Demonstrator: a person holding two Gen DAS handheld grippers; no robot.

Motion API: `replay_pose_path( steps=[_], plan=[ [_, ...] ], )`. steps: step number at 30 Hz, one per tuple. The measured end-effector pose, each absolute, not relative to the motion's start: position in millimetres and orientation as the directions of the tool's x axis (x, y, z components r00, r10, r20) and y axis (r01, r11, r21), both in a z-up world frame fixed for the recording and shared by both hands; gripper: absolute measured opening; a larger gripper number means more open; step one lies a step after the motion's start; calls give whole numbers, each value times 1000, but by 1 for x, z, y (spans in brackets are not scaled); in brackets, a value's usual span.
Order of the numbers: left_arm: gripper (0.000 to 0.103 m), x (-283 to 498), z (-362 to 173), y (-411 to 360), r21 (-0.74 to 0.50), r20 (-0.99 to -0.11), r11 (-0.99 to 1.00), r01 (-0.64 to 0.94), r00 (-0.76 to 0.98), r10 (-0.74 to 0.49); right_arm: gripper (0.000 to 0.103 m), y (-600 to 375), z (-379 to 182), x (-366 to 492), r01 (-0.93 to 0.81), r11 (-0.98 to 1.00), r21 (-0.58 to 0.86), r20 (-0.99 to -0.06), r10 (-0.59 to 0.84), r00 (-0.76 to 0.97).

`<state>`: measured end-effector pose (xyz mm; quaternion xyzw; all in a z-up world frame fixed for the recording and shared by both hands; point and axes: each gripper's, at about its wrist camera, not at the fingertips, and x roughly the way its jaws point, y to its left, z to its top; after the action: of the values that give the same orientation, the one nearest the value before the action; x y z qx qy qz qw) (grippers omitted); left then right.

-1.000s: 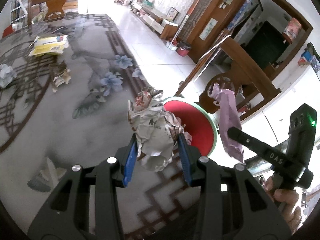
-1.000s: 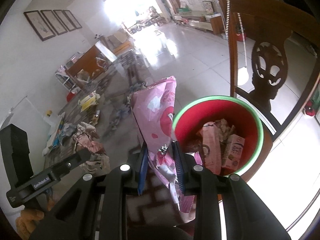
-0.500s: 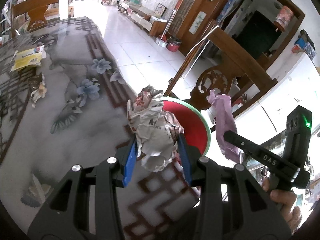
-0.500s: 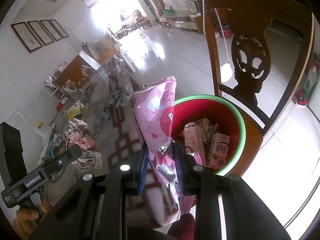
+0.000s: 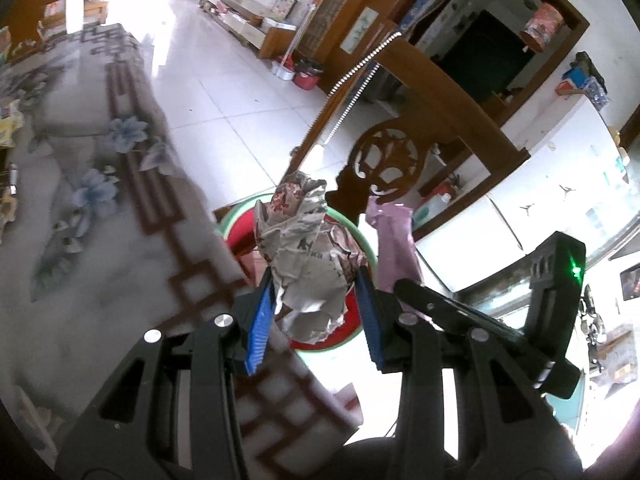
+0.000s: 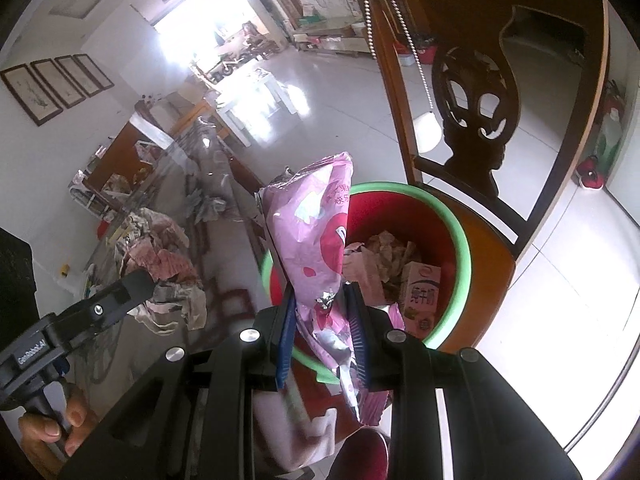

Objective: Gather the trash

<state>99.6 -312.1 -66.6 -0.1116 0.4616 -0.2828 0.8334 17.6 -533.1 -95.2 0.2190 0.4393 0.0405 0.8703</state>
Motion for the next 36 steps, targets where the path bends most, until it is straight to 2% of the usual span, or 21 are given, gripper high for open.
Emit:
replay_pose_path(
  steps=[10,12,15,17,19,22,25,29,36],
  plan=[
    [41,109,-85,-325,-452,-731,812,370,368,-575,26,-542,-108,24,150,895,420,-761,257,596],
    [44,111,-86,-326,-458,-729,807,372,363,-581,26,-543,-110,25,151,895,419,-762,257,594],
    [56,110,-86,-327,-468,-725,803,369,359,-588,27,-544,-111,25,159,892,423,-763,257,593],
    [61,109,-86,-327,-482,-719,798,361,358,-596,36,-545,-112,25,170,887,429,-764,256,592],
    [63,109,-87,-325,-486,-719,797,359,355,-598,37,-546,-114,26,179,882,437,-768,261,585],
    [67,107,-87,-321,-489,-718,799,351,359,-596,49,-547,-115,26,192,878,438,-774,260,578],
    [70,106,-87,-311,-504,-710,799,328,370,-600,51,-544,-113,25,187,881,435,-777,262,573],
    [70,101,-89,-286,-507,-711,816,279,401,-578,51,-531,-96,24,139,892,431,-760,275,589],
    [70,92,-94,-211,-495,-718,863,104,510,-473,52,-452,-37,36,-79,855,513,-642,443,625]
  ],
)
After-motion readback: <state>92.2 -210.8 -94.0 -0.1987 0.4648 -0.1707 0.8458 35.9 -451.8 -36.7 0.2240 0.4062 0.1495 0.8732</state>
